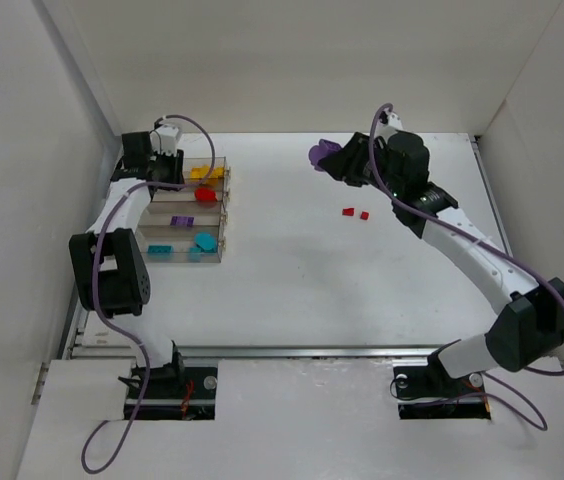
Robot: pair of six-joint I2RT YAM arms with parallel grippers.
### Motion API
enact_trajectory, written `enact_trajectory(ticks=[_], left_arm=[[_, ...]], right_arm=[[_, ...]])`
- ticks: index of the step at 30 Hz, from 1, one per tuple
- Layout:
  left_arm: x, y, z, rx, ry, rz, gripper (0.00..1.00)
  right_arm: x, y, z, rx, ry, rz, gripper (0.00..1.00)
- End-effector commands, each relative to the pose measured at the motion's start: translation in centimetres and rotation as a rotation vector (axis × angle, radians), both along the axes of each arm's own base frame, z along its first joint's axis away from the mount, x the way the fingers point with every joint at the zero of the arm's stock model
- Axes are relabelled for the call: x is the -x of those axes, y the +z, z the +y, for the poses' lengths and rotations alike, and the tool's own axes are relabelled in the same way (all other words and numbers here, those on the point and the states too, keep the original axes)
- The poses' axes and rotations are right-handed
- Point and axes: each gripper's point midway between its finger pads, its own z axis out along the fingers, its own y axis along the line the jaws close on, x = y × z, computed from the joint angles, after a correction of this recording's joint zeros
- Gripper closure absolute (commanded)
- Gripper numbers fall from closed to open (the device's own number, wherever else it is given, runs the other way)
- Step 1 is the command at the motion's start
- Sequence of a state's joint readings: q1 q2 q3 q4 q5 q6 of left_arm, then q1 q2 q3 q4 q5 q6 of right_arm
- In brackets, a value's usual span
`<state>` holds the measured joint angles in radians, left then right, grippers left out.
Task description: Sort the legos into containers by color
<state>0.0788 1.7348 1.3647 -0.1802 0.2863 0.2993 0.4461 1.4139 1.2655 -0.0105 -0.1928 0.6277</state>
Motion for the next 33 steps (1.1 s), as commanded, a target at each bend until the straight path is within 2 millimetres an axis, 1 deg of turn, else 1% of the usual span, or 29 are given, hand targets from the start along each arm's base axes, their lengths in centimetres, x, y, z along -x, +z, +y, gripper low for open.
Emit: enact_trajectory(ticks=[1,2,3,4,5,6,8,9,10,11,12,13,15,16,17,18,21,22,23,24,25,26,27,28,29,30,31,32,33], left_arm=[[-2.6,2.2,1.4,-0.015,-0.004,-0.091,1.0],[-3.1,2.4,1.4,-0.02,-0.018,-0.104,1.0],[-3.2,1.0,1.9,-0.03,-0.028,-0.082,1.0],[-3.7,1.0,1.9,-0.03,-0.028,-0.084,1.0],[-3.9,0.9,2.3,-0.023,-0.026,-0.078,1.0],[-4.3,-0.3,2.9,-0.02,-0.016,-0.057,0.98],[-4.8,-0.9,3.0,-0.019,-0.016,-0.049,0.95],[-5.3,-0.7,3.9,-0.026,0.004,-0.056,0.94],[-5.5,-0.9,4.1,-0.034,0.013,-0.053,0.93],[-5.7,-0.9,4.2,-0.034,0.014,-0.053,0.89],[-5.8,-1.6,4.4,-0.039,0.023,-0.04,0.87],[-6.2,-1.5,4.5,-0.041,0.023,-0.05,0.84],[-6.0,-1.7,4.5,-0.048,0.016,-0.041,0.73],[-5.7,-2.0,4.3,-0.04,0.009,-0.024,0.68],[-5.5,-2.8,4.3,-0.048,-0.001,-0.003,0.62],[-5.2,-3.0,4.3,-0.054,-0.008,0.008,0.51],[-4.8,-3.4,4.2,-0.05,-0.009,0.033,0.43],[-4.8,-2.9,4.1,-0.052,-0.021,0.022,0.4],[-4.7,-2.2,3.9,-0.049,-0.028,0.007,0.4],[-4.7,-2.2,3.9,-0.049,-0.028,0.007,0.39],[-4.7,-1.5,3.7,-0.041,-0.039,-0.007,0.39],[-4.5,-1.0,3.4,-0.04,-0.055,-0.014,0.39],[-4.8,-0.4,3.5,-0.042,-0.055,-0.027,0.39],[-4.5,0.2,3.1,-0.032,-0.067,-0.032,0.39],[-4.6,1.3,2.7,-0.018,-0.09,-0.057,0.39],[-4.5,2.8,2.3,-0.012,-0.103,-0.08,0.4],[-4.3,3.5,2.0,-0.007,-0.126,-0.097,0.43],[-4.2,4.8,1.5,-0.006,-0.16,-0.122,0.44],[-3.7,6.1,-0.3,0.02,-0.25,-0.15,0.44]], right_arm=[[-1.1,2.7,0.0,-0.006,0.007,-0.068,1.0],[-1.1,2.5,0.2,0.005,0.017,-0.062,1.0],[-1.7,2.2,-0.1,0.008,0.007,-0.057,1.0],[-1.8,2.9,-0.1,0.002,0.007,-0.069,1.0],[-2.3,2.0,-0.3,0.012,-0.002,-0.048,1.0],[-2.5,2.1,-0.2,0.012,-0.002,-0.048,1.0],[-2.8,2.2,-0.1,0.011,-0.002,-0.049,1.0],[-3.1,2.0,-0.3,0.014,-0.002,-0.041,1.0],[-3.1,2.0,-0.3,0.014,-0.002,-0.041,1.0],[-3.4,2.1,-0.2,0.013,-0.002,-0.042,1.0],[-3.4,2.1,-0.2,0.013,-0.002,-0.042,1.0],[-3.6,2.1,-0.1,0.013,-0.002,-0.042,1.0],[-3.5,1.9,-0.1,0.017,-0.002,-0.032,1.0],[-3.5,1.8,-0.1,0.017,-0.002,-0.032,1.0],[-3.6,2.3,-0.1,0.014,-0.002,-0.041,1.0],[-3.6,2.3,-0.1,0.014,-0.002,-0.041,1.0],[-3.6,2.3,-0.1,0.014,-0.002,-0.041,1.0],[-3.6,1.9,0.1,0.015,0.01,-0.032,1.0],[-3.4,2.3,0.3,0.01,0.025,-0.039,1.0],[-3.3,2.3,0.5,0.008,0.036,-0.039,1.0],[-3.4,1.9,0.7,0.02,0.05,-0.038,1.0],[-3.0,2.3,1.1,0.012,0.081,-0.045,1.0],[-2.7,2.3,1.3,0.02,0.103,-0.053,1.0],[-2.7,2.3,1.6,0.026,0.127,-0.059,1.0],[-2.5,1.5,1.9,0.057,0.162,-0.062,1.0],[-1.7,1.8,2.5,0.065,0.228,-0.078,1.0],[-1.5,1.8,2.7,0.088,0.264,-0.097,1.0],[-1.2,1.2,2.7,0.148,0.304,-0.133,1.0],[-0.6,0.7,2.7,0.182,0.338,-0.13,1.0]])
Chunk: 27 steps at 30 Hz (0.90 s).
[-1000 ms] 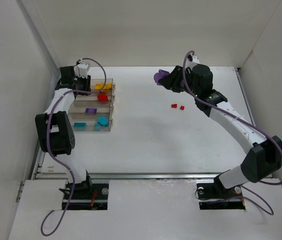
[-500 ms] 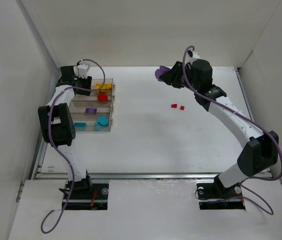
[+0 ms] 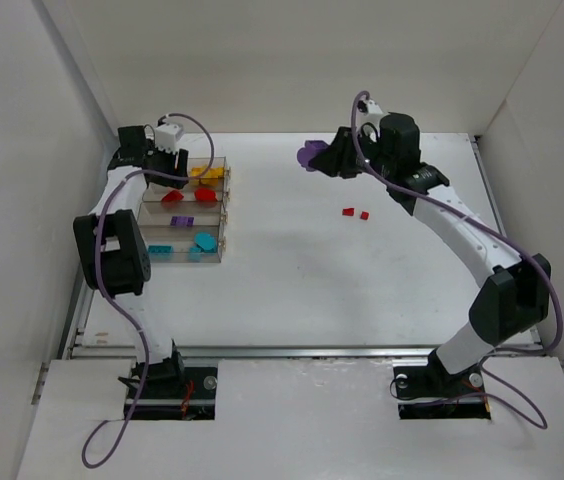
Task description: Sort the legos into containers by color
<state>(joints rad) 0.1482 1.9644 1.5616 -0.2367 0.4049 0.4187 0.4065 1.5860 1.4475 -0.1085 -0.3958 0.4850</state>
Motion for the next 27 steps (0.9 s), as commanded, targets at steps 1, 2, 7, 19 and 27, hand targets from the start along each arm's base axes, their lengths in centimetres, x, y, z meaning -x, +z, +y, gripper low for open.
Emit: enact_trajectory(ticks=[1,2,7,19,27], left_arm=[[1.0,11.5,-4.2,0.032,-0.236,-0.246,0.44],[2.1,12.1,-5.4,-0.01,-0.358,-0.272,0.44],[8.2,18.3,-12.7,-0.091,-0.817,-0.522,0.34],[19.2,25.1,-27.3,-0.233,-1.251,-0.898,0.37],[20.4,21.3,-28.9,-0.253,-1.312,-0.794,0.46]], right_arm=[[2.4,1.7,1.1,0.086,0.228,-0.141,1.0],[3.0,1.7,1.2,0.104,0.275,-0.161,1.0],[5.8,0.4,1.2,0.173,0.426,-0.169,1.0],[6.4,-1.2,4.9,0.118,0.436,-0.01,1.0],[8.4,-1.8,6.9,0.123,0.479,-0.006,1.0]])
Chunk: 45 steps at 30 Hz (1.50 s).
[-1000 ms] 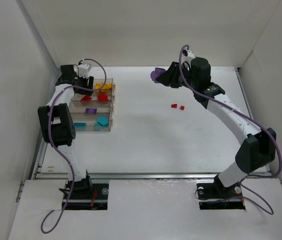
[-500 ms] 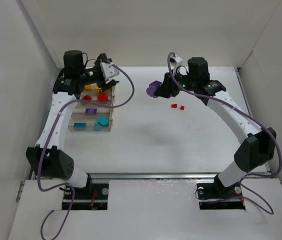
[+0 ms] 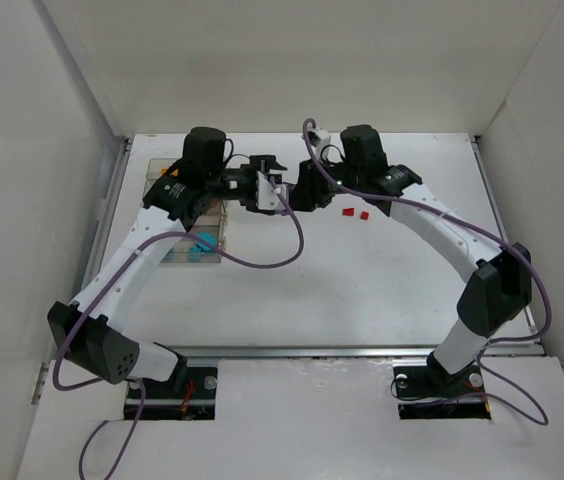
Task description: Sort the legos into containers by color
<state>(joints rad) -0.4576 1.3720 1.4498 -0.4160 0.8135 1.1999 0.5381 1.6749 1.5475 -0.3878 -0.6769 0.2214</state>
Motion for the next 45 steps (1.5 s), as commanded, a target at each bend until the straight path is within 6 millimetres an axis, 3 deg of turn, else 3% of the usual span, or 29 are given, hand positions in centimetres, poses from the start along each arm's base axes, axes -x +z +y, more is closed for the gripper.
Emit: enact_trajectory(ticks=[1,3,5,12,16,17,23,30,32,33,38,40,41,45], left_arm=[[0.3,0.0,0.3,-0.04,-0.004,-0.025,0.49],[0.0,-1.3,0.1,-0.075,-0.001,0.007,0.54],[-0.2,-1.3,0.2,-0.085,0.007,0.016,0.6],[0.1,-2.1,0.5,-0.13,-0.001,0.043,0.67],[0.0,-2.4,0.0,-0.127,-0.002,0.068,0.88],[0.0,-2.4,0.0,-0.125,0.002,0.076,0.98],[-1.0,-2.1,0.3,-0.112,0.076,0.091,1.0],[-6.7,-0.1,2.5,0.076,0.408,0.18,1.0],[-7.7,1.4,2.8,0.132,0.45,0.192,1.0],[-8.1,1.2,2.8,0.138,0.471,0.21,1.0],[-10.3,0.7,6.5,0.169,0.609,0.256,1.0],[-11.0,-1.7,8.6,0.148,0.666,0.307,1.0],[-11.8,-2.6,11.1,0.131,0.731,0.317,1.0],[-12.4,-9.1,17.5,-0.001,0.88,0.432,1.0]], right_arm=[[0.2,3.0,0.4,-0.051,-0.001,-0.074,1.0],[0.5,3.0,0.7,-0.051,0.009,-0.074,1.0],[0.5,3.0,0.7,-0.051,0.009,-0.074,1.0],[0.7,3.7,1.0,-0.063,0.008,-0.101,1.0],[1.0,3.7,1.3,-0.063,0.019,-0.101,1.0],[1.0,3.7,1.3,-0.063,0.019,-0.101,1.0],[1.1,3.7,1.2,-0.06,0.011,-0.103,1.0],[1.5,0.0,1.2,0.006,0.009,-0.012,1.0],[1.4,-0.5,1.3,0.011,0.009,-0.004,1.0],[1.5,-0.8,1.2,0.016,0.009,0.003,1.0],[1.4,-0.9,1.0,0.024,-0.008,-0.002,1.0],[1.5,-1.3,0.9,0.029,-0.008,0.006,1.0],[1.6,-1.7,0.8,0.034,-0.008,0.013,1.0],[1.4,-2.1,0.8,0.04,-0.016,0.013,1.0]])
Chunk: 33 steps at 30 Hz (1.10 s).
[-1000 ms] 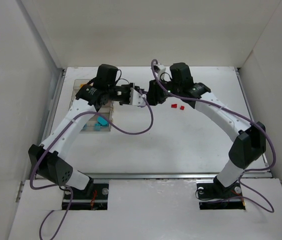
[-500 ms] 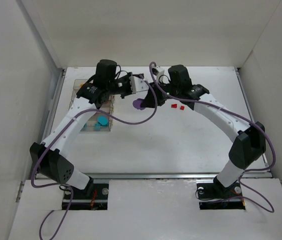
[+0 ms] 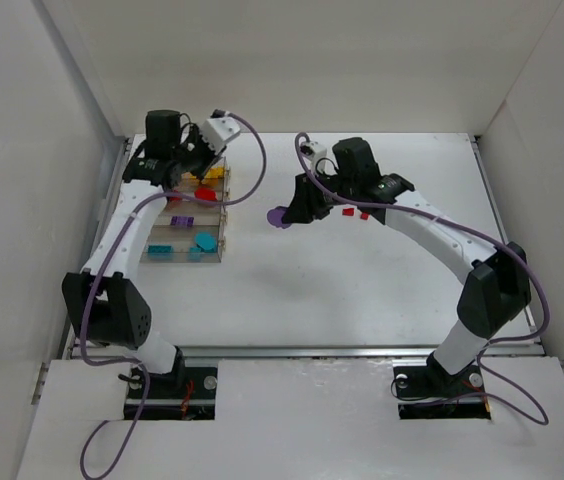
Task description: Sort the legos into containers by color
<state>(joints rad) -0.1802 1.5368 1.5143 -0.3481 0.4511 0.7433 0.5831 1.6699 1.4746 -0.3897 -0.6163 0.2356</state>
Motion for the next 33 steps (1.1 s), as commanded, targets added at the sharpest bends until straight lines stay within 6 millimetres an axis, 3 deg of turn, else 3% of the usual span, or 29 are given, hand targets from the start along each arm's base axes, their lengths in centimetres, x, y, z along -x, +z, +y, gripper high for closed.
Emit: enact_trajectory(ticks=[1,3,6,7,10,14,21,23,26,29,30,31,33], left_arm=[[0.1,-5.8,4.9,-0.064,0.092,0.154,1.0],[0.0,-7.9,7.6,-0.046,0.128,0.213,1.0],[0.5,-10.5,9.3,0.007,0.115,0.3,1.0],[1.0,-11.2,9.5,0.022,0.112,0.338,1.0],[1.2,-11.4,9.7,0.071,0.054,0.361,1.0],[2.3,-14.0,9.4,0.088,0.015,0.458,1.0],[3.2,-15.7,8.0,0.134,-0.087,0.524,1.0],[3.4,-16.9,8.0,0.14,-0.086,0.557,0.87],[2.7,-16.6,8.2,0.145,-0.065,0.558,0.63],[2.5,-15.8,8.2,0.142,-0.066,0.537,0.51],[2.6,-15.1,8.2,0.139,-0.066,0.519,0.43],[3.0,-15.1,7.8,0.119,-0.094,0.509,0.2],[3.2,-14.0,7.9,0.096,-0.115,0.473,0.05]], right_arm=[[0.0,1.0,0.2,-0.02,-0.002,-0.041,1.0],[-0.3,0.9,0.3,-0.019,-0.002,-0.04,1.0],[-0.5,0.8,0.6,-0.007,0.009,-0.024,1.0],[-0.7,1.6,0.7,-0.013,0.013,-0.044,1.0],[-1.1,1.4,0.9,-0.001,0.019,-0.042,1.0],[-1.3,0.8,1.0,0.01,0.023,-0.036,1.0],[-1.4,0.8,1.2,0.006,0.031,-0.033,1.0],[-1.4,0.8,1.2,0.006,0.031,-0.033,1.0],[-1.4,1.1,1.2,0.006,0.031,-0.033,1.0],[-1.3,0.9,1.1,0.011,0.031,-0.025,1.0],[-1.4,0.9,1.1,0.016,0.022,-0.028,1.0],[-1.4,0.9,1.1,0.016,0.022,-0.028,1.0],[-1.5,1.2,1.1,0.011,0.022,-0.036,1.0]])
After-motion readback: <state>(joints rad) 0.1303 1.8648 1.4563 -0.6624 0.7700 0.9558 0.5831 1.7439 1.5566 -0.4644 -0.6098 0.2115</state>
